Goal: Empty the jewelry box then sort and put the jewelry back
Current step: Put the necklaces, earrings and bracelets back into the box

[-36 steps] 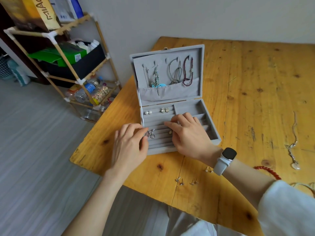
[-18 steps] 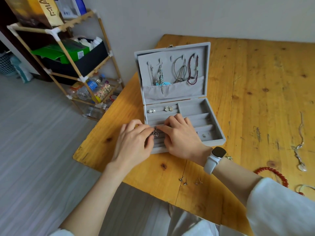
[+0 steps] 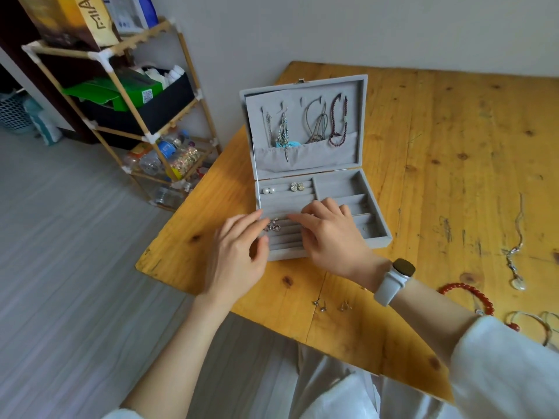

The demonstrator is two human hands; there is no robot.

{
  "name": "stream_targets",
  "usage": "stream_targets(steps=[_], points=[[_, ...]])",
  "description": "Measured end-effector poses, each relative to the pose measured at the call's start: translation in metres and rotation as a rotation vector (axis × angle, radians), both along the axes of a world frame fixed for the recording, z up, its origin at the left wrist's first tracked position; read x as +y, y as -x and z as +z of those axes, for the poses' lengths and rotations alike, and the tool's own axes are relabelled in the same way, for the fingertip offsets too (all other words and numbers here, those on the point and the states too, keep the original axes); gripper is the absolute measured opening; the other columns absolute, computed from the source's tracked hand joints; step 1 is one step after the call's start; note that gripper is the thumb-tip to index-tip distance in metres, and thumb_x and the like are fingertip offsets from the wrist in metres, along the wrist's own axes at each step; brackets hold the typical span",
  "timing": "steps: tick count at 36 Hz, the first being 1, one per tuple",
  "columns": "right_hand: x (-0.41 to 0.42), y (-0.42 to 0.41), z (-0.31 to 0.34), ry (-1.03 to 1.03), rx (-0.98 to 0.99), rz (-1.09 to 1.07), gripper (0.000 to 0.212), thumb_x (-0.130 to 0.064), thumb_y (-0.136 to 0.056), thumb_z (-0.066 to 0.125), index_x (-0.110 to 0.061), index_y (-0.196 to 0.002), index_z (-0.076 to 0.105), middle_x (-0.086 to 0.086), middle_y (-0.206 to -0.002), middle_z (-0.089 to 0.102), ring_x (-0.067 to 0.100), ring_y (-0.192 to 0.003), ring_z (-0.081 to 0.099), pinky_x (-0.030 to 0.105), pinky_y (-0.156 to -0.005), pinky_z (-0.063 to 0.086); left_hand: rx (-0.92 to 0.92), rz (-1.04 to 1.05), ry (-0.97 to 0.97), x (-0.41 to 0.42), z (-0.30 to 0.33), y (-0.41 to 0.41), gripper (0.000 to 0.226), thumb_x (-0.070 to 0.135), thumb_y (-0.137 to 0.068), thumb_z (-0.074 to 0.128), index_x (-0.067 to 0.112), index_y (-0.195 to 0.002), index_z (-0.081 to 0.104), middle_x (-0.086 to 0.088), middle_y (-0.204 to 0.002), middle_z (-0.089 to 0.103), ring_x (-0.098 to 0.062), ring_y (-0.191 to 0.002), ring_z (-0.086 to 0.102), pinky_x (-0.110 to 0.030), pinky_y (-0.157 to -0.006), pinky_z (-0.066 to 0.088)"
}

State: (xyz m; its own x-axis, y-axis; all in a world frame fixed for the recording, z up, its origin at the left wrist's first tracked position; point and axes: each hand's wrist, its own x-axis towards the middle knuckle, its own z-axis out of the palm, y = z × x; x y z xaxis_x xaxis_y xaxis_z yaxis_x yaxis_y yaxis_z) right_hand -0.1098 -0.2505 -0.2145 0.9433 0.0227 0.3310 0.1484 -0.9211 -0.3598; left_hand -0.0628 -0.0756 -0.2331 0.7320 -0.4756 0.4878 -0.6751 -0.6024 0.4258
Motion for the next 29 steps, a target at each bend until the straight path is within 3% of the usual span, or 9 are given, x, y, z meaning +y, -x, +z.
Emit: stream_targets(steps=[3, 6, 11, 14, 16, 21, 29], points=[[-0.003, 0.021, 0.006, -0.080, 0.004, -0.004, 0.040, -0.021, -0.080, 0.036, -0.018, -0.106, 0.067, 0.001, -0.091, 0.060, 0.019, -0.087, 0.041, 0.035, -0.068, 0.033, -0.039, 0.008, 0.097, -0.004, 0.003, 0.022, 0.029, 0.015, -0.086, 0.049, 0.006, -0.106, 0.067, -0.007, -0.111, 0.063, -0.018, -0.099, 0.052, -0.027, -0.090, 0.042], [-0.005, 0.048, 0.006, -0.127, 0.002, -0.035, 0.027, -0.017, -0.081, 0.049, -0.019, -0.100, 0.068, 0.001, -0.089, 0.060, 0.026, -0.084, 0.050, 0.037, -0.069, 0.037, -0.041, 0.003, 0.153, -0.007, 0.001, 0.048, 0.023, 0.014, -0.084, 0.053, 0.006, -0.099, 0.069, -0.006, -0.099, 0.062, -0.018, -0.091, 0.054, -0.026, -0.086, 0.043], [-0.004, 0.095, -0.011, -0.126, 0.007, -0.092, 0.026, -0.032, -0.081, 0.043, -0.022, -0.088, 0.067, -0.003, -0.085, 0.060, 0.020, -0.082, 0.045, 0.032, -0.068, 0.030, 0.204, -0.063, 0.172, -0.009, -0.013, 0.081, 0.024, 0.024, -0.081, 0.054, 0.011, -0.092, 0.071, 0.001, -0.091, 0.061, -0.009, -0.090, 0.052, -0.009, -0.085, 0.036], [0.003, 0.109, -0.022, -0.074, -0.012, -0.115, 0.023, -0.034, -0.081, 0.046, -0.023, -0.083, 0.066, -0.003, -0.083, 0.059, 0.015, -0.082, 0.038, 0.029, -0.065, 0.021, 0.256, -0.089, 0.122, -0.012, -0.019, 0.092, 0.029, 0.028, -0.080, 0.053, 0.012, -0.095, 0.071, 0.003, -0.090, 0.061, -0.008, -0.090, 0.049, -0.004, -0.085, 0.031], [0.008, 0.114, -0.027, -0.051, -0.025, -0.155, 0.024, -0.036, -0.081, 0.047, -0.022, -0.081, 0.066, -0.003, -0.083, 0.058, 0.016, -0.083, 0.039, 0.030, -0.066, 0.021, 0.257, -0.094, 0.107, -0.014, -0.021, 0.094, 0.030, 0.031, -0.079, 0.053, 0.014, -0.096, 0.072, 0.002, -0.090, 0.062, -0.009, -0.089, 0.048, -0.008, -0.085, 0.033], [0.021, 0.117, -0.036, 0.025, -0.050, -0.275, 0.029, -0.039, -0.080, 0.045, -0.018, -0.077, 0.064, -0.001, -0.082, 0.057, 0.020, -0.082, 0.040, 0.032, -0.066, 0.022, 0.243, -0.054, 0.061, -0.017, -0.025, 0.094, 0.030, 0.037, -0.076, 0.053, 0.022, -0.092, 0.073, 0.010, -0.089, 0.060, -0.011, -0.086, 0.047, -0.042, -0.079, 0.045], [0.027, 0.118, -0.046, 0.048, -0.139, -0.323, 0.022, -0.033, -0.082, 0.046, -0.018, -0.072, 0.059, 0.000, -0.076, 0.056, 0.019, -0.077, 0.037, 0.032, -0.065, 0.021, 0.233, -0.008, 0.047, -0.022, -0.028, 0.093, 0.027, 0.041, -0.073, 0.052, 0.025, -0.082, 0.072, 0.010, -0.087, 0.060, -0.008, -0.086, 0.047, -0.041, -0.078, 0.041]])
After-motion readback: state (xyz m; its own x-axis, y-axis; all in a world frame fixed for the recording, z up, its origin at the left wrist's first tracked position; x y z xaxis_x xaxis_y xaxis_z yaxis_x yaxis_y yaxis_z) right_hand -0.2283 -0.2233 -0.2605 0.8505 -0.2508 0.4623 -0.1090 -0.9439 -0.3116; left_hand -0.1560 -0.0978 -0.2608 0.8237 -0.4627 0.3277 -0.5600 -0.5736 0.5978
